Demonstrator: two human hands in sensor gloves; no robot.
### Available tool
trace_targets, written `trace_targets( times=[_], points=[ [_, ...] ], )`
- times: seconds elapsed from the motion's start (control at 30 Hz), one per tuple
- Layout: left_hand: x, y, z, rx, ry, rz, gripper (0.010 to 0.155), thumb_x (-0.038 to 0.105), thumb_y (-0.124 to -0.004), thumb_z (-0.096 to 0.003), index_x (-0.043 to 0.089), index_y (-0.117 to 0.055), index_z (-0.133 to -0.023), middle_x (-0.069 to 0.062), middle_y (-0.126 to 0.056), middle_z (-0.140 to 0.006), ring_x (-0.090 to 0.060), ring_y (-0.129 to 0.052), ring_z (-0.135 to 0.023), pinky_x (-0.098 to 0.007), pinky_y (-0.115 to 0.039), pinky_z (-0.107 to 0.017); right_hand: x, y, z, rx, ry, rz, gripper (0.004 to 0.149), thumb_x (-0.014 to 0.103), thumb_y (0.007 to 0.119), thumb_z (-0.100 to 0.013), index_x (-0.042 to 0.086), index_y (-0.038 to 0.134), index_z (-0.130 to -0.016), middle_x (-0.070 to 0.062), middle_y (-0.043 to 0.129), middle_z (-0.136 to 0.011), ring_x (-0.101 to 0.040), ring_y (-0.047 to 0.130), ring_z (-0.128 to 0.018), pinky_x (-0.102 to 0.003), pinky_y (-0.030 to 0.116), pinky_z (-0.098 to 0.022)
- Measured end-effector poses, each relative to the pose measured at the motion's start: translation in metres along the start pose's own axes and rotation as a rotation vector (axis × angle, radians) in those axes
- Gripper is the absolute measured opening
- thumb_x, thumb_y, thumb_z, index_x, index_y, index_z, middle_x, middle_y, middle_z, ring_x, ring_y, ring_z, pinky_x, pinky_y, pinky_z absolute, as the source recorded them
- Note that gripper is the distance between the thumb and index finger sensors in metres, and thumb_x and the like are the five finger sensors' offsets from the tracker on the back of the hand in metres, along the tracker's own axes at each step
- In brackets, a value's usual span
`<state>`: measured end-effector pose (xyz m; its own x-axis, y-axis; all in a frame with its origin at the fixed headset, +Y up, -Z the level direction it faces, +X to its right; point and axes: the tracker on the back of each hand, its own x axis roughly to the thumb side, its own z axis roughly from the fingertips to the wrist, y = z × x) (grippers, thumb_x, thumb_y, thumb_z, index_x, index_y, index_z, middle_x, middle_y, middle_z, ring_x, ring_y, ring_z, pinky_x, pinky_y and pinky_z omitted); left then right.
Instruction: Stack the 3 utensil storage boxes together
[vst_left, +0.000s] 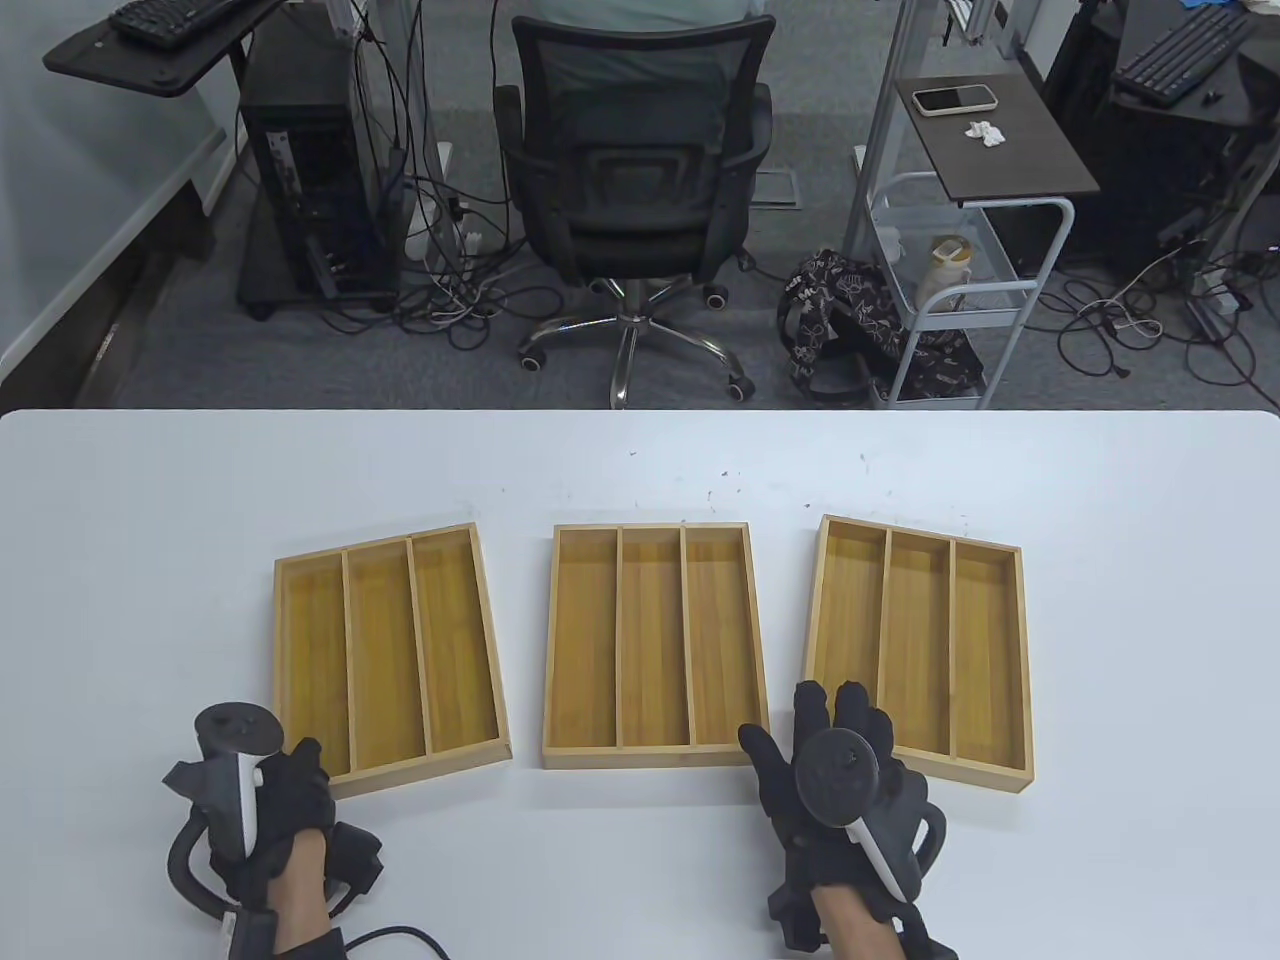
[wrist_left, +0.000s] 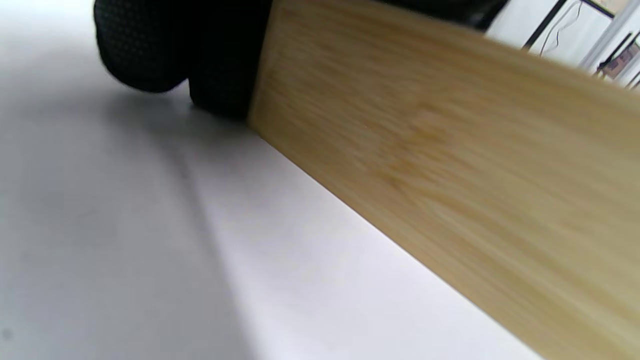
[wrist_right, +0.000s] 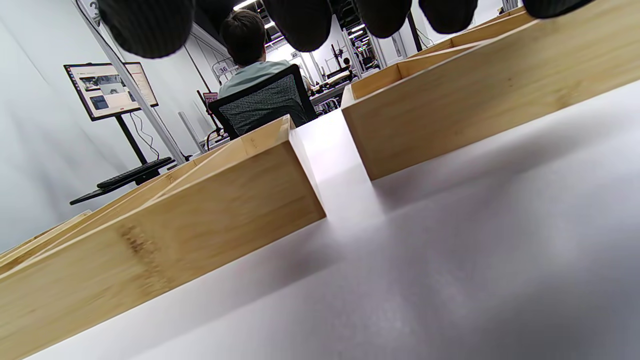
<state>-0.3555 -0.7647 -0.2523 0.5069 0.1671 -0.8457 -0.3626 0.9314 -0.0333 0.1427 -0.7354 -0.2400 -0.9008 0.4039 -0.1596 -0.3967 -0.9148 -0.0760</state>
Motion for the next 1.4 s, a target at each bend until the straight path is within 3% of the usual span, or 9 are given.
trace_targets(
  times=[0.03,0.17,0.37,0.6,0.63,0.67,0.7,1.0,1.4],
  points=[
    [-0.001,0.0,0.0,0.014,0.005,-0.009,0.057,0.056,-0.087,-0.0469,0.037,-0.074,-0.1,0.011,-0.087,-0.087,-0.009,-0.099,-0.06,-0.033,-0.088,-0.05,0.0,0.0,0.0,-0.003,0.0,0.001,0.076,0.064,0.064,-0.056,0.015,0.051,-0.113,-0.033,0.039,-0.12,-0.061,0.047,-0.101,-0.082,0.049,-0.063],
    [-0.003,-0.001,-0.008,-0.067,-0.1,-0.018,0.045,0.063,-0.078,-0.0525,0.038,-0.079,-0.09,0.01,-0.088,-0.073,-0.008,-0.104,-0.046,-0.026,-0.095,-0.032,0.003,0.0,0.001,-0.007,-0.011,-0.005,0.076,0.064,0.064,-0.056,0.015,0.052,-0.113,-0.033,0.04,-0.12,-0.06,0.047,-0.101,-0.082,0.05,-0.063],
    [-0.004,-0.006,-0.004,-0.062,-0.167,0.086,0.044,0.058,-0.078,-0.0551,0.028,-0.078,-0.088,0.004,-0.088,-0.068,-0.01,-0.105,-0.039,-0.025,-0.096,-0.026,0.009,-0.003,0.006,-0.031,-0.042,-0.003,0.076,0.063,0.064,-0.056,0.015,0.052,-0.112,-0.033,0.041,-0.12,-0.06,0.05,-0.1,-0.08,0.052,-0.063],
    [-0.005,0.001,0.008,-0.034,-0.207,0.202,0.044,0.054,-0.081,-0.0554,0.022,-0.08,-0.086,-0.001,-0.089,-0.065,-0.011,-0.106,-0.036,-0.027,-0.096,-0.025,0.013,-0.012,0.012,-0.076,-0.077,-0.071,0.075,0.063,0.064,-0.056,0.012,0.057,-0.11,-0.03,0.061,-0.114,-0.05,0.074,-0.091,-0.066,0.069,-0.063],
    [-0.003,0.005,0.012,-0.013,-0.229,0.206,0.039,0.044,-0.088,-0.0541,0.022,-0.081,-0.085,-0.001,-0.089,-0.064,-0.011,-0.106,-0.035,-0.027,-0.096,-0.024,0.016,-0.012,0.014,-0.084,-0.089,-0.075,0.074,0.063,0.064,-0.056,0.011,0.059,-0.109,-0.03,0.063,-0.112,-0.048,0.076,-0.088,-0.065,0.071,-0.061],
    [-0.002,0.008,0.015,-0.007,-0.242,0.217,0.044,0.054,-0.081,-0.0551,0.022,-0.081,-0.085,-0.001,-0.089,-0.064,-0.012,-0.106,-0.035,-0.028,-0.096,-0.024,0.017,-0.013,0.014,-0.087,-0.093,-0.08,0.074,0.063,0.064,-0.056,0.011,0.059,-0.109,-0.03,0.065,-0.111,-0.048,0.078,-0.087,-0.064,0.072,-0.061],
    [0.001,0.013,0.021,0.014,-0.266,0.224,0.039,0.044,-0.088,-0.0541,0.021,-0.081,-0.085,-0.001,-0.089,-0.063,-0.012,-0.106,-0.034,-0.028,-0.096,-0.023,0.019,-0.014,0.016,-0.09,-0.101,-0.092,0.074,0.063,0.064,-0.056,0.011,0.059,-0.108,-0.03,0.066,-0.11,-0.047,0.08,-0.085,-0.063,0.073,-0.059],
    [0.03,0.038,0.089,0.179,-0.527,0.203,0.039,0.046,-0.087,-0.0536,0.022,-0.082,-0.085,-0.001,-0.09,-0.062,-0.011,-0.107,-0.034,-0.027,-0.097,-0.024,0.037,-0.018,0.026,-0.076,-0.177,-0.196,0.075,0.063,0.062,-0.056,0.008,0.062,-0.106,-0.031,0.075,-0.102,-0.044,0.087,-0.073,-0.059,0.079,-0.052],
    [0.068,0.022,0.17,0.247,-0.751,0.063,0.04,0.047,-0.086,-0.0543,0.021,-0.082,-0.084,-0.002,-0.091,-0.061,-0.011,-0.108,-0.034,-0.027,-0.097,-0.023,0.044,-0.007,0.025,-0.051,-0.106,-0.153,0.079,0.068,0.068,-0.053,0.001,0.071,-0.096,-0.025,0.093,-0.078,-0.024,0.098,-0.03,-0.037,0.089,-0.018]
  ],
)
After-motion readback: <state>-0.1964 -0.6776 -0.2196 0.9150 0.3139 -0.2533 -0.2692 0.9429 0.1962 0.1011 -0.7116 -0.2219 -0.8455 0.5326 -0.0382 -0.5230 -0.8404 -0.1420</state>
